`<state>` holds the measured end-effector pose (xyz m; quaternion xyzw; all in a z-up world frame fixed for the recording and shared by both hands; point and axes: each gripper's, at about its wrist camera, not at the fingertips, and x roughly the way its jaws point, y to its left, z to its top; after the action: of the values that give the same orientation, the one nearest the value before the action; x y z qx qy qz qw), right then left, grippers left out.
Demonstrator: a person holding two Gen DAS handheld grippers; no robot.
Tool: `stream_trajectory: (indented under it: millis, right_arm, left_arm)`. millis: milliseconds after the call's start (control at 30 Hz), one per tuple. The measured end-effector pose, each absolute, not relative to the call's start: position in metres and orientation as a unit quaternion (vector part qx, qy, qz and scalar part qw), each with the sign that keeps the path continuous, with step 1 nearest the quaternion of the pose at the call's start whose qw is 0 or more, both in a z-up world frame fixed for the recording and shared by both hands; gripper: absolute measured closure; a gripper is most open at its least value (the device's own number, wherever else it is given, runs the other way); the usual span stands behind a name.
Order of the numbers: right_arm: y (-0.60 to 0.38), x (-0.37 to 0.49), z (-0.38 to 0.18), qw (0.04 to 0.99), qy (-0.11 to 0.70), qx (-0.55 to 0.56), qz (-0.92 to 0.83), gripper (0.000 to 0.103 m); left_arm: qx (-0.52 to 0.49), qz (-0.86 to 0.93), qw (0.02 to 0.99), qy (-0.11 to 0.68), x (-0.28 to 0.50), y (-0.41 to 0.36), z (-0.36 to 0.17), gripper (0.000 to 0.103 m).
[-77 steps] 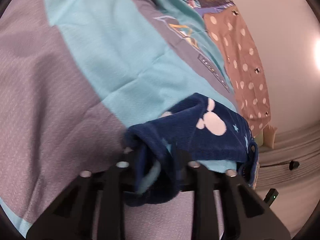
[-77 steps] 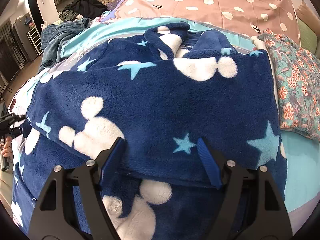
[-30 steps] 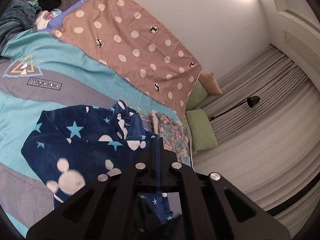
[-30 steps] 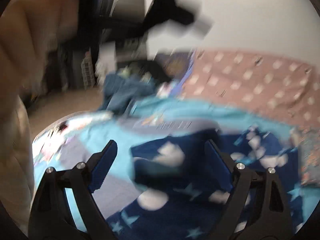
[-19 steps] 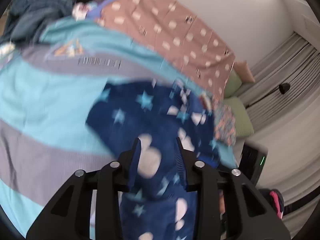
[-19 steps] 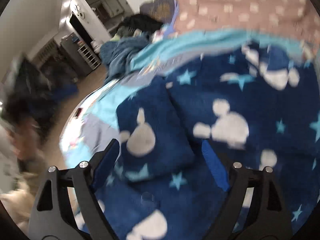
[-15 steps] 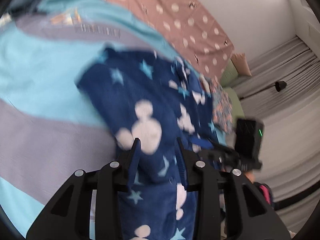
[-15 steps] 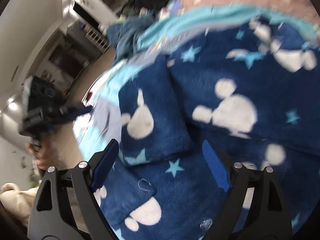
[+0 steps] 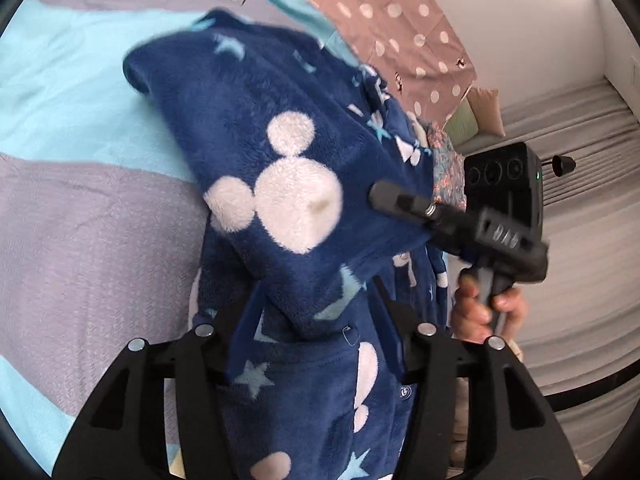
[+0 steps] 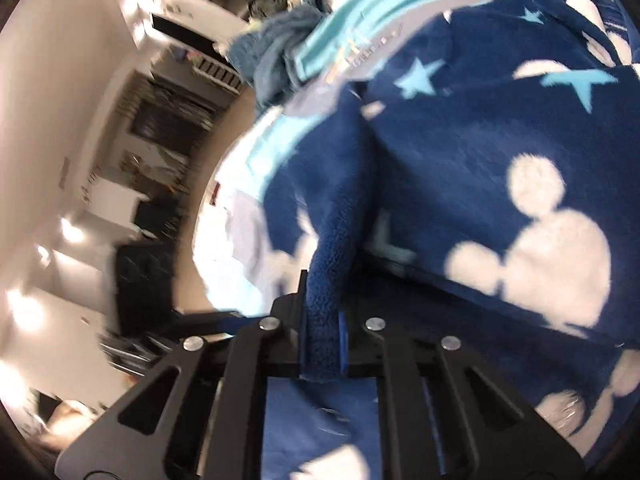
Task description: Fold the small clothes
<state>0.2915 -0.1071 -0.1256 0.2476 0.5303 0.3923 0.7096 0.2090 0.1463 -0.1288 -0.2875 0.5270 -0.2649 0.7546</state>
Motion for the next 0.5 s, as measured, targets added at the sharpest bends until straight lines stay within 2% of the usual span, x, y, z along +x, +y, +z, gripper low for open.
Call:
stream_trajectory:
  millis: [67, 233, 300, 500]
  right_arm:
    - [-0.104, 0.294, -0.109, 0.701, 0.523, 0.275, 0.400, 0.093]
    - [-0.084, 0.303, -0.065, 0.695, 0.506, 0.304, 0.410, 0.093]
    - [-0.072, 0.305, -0.054, 0.688, 0.503, 0.315, 0.417, 0.093]
    - [-0.038, 0.302, -0.025, 0.670, 0.508, 0.317, 0.440, 0.093]
  left_arm:
    - [-0.240, -0.271, 0.781, 0.509, 0.199, 0.142, -0.112, 0.042]
    - [-0.092, -0.204, 0.888, 0.401, 0.156, 0.123, -0.065, 0.036]
    - [-0.047, -0.140, 0.921, 0.361, 0.146, 0.113, -0.059, 0.020]
    - [0.155, 0.055, 0.964, 0.211, 0.132, 0.077, -0.062, 0.018]
